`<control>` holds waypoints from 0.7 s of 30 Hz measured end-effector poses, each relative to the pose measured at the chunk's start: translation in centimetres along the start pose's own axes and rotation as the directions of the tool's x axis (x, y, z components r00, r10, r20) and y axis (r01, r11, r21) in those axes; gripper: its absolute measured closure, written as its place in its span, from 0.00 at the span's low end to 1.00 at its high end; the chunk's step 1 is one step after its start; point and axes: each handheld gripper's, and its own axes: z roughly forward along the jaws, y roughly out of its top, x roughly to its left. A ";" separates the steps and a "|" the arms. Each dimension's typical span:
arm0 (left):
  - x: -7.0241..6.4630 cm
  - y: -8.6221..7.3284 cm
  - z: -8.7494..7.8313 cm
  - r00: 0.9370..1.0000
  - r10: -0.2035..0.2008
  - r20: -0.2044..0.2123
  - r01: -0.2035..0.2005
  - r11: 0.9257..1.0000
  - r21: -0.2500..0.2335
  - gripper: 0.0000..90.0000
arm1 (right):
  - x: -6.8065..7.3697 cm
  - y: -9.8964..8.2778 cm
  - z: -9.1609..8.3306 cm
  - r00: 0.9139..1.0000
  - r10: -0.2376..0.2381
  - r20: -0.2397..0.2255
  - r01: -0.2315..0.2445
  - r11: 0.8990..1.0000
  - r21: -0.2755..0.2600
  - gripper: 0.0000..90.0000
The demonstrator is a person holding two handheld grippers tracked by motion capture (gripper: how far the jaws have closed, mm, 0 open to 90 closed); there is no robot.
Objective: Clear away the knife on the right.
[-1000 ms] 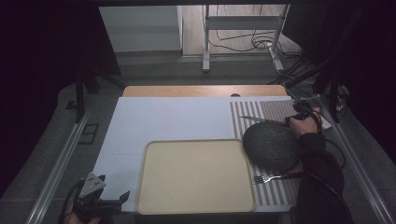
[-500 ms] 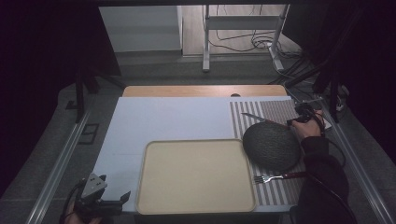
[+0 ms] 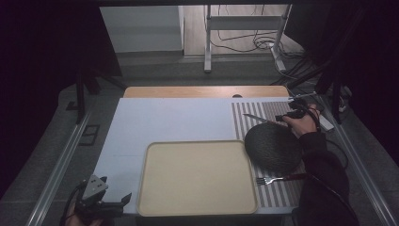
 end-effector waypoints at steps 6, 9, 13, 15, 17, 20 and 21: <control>0.0 0.0 0.0 1.000 0.000 0.001 0.000 1.000 0.000 0.00 | 0.9 0.8 1.3 0.999 -0.044 -0.012 0.044 0.999 0.024 0.32; 0.0 0.0 0.0 1.000 0.000 0.001 0.000 1.000 -0.001 0.00 | 1.1 1.1 1.8 0.998 -0.056 -0.019 0.057 0.998 0.039 0.32; 0.0 0.0 0.0 1.000 0.000 0.002 0.000 1.000 -0.002 0.00 | 1.3 1.2 2.6 0.997 -0.072 -0.032 0.074 0.995 0.070 0.32; 0.0 0.0 0.0 1.000 0.000 0.002 0.000 1.000 -0.002 0.00 | 1.3 1.3 2.8 0.996 -0.078 -0.036 0.081 0.993 0.083 0.33; 0.0 0.0 0.0 1.000 0.000 0.002 0.000 1.000 -0.002 0.00 | 1.3 1.3 3.1 0.995 -0.085 -0.044 0.089 0.992 0.093 0.33; 0.0 0.0 0.0 1.000 0.001 0.001 -0.001 1.000 -0.002 0.00 | 1.4 1.2 3.4 0.994 -0.087 -0.064 0.093 0.991 0.093 0.36; 0.0 0.0 0.0 1.000 0.001 0.001 -0.001 1.000 -0.002 0.00 | 1.4 1.2 3.4 0.994 -0.092 -0.065 0.098 0.991 0.094 0.38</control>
